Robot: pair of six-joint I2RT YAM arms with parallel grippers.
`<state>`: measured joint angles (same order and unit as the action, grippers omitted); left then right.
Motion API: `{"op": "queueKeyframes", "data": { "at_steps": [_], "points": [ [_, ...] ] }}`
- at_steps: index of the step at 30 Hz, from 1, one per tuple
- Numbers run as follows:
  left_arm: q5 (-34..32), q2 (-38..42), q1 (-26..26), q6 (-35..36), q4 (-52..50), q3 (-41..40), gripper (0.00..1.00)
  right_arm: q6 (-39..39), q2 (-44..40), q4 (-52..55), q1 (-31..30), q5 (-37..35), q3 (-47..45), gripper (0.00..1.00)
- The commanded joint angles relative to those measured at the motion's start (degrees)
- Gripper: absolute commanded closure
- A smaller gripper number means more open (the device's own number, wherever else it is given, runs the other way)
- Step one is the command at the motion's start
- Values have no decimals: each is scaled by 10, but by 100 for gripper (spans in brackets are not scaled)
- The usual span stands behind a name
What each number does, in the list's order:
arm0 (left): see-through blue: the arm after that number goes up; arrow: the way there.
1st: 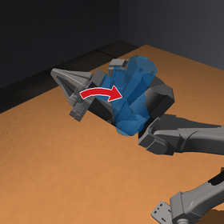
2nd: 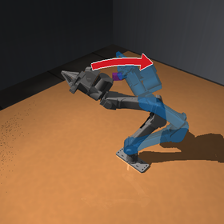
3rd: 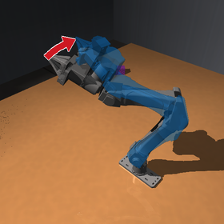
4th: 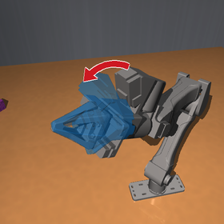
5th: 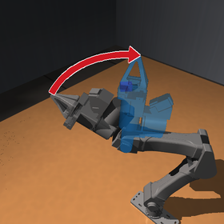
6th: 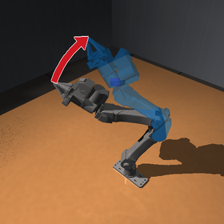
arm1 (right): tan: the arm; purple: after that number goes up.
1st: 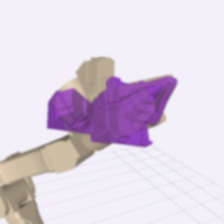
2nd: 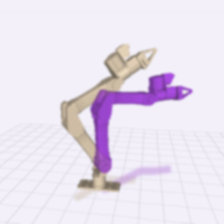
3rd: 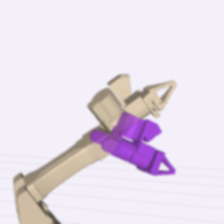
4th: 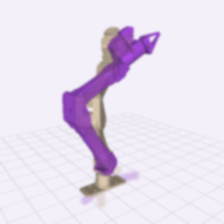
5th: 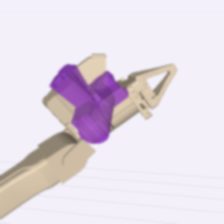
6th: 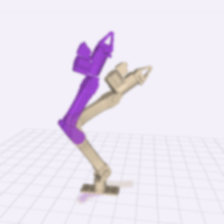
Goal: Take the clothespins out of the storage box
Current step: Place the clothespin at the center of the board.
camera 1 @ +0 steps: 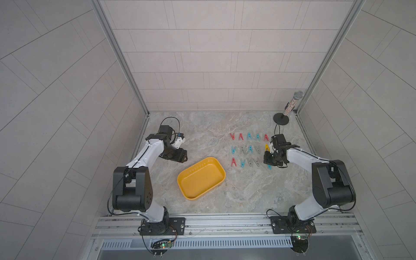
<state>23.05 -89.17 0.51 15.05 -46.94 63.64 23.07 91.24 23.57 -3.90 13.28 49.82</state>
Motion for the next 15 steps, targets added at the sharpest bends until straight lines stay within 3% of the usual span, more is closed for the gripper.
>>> {"op": "queueKeyframes", "data": {
  "at_steps": [1,15],
  "points": [
    [-1,3,1,2,-3,0,26,-2,16,-12,1,-9,15,100],
    [-2,3,1,2,-3,-1,26,2,53,-25,1,-25,33,96]
  ]
}}
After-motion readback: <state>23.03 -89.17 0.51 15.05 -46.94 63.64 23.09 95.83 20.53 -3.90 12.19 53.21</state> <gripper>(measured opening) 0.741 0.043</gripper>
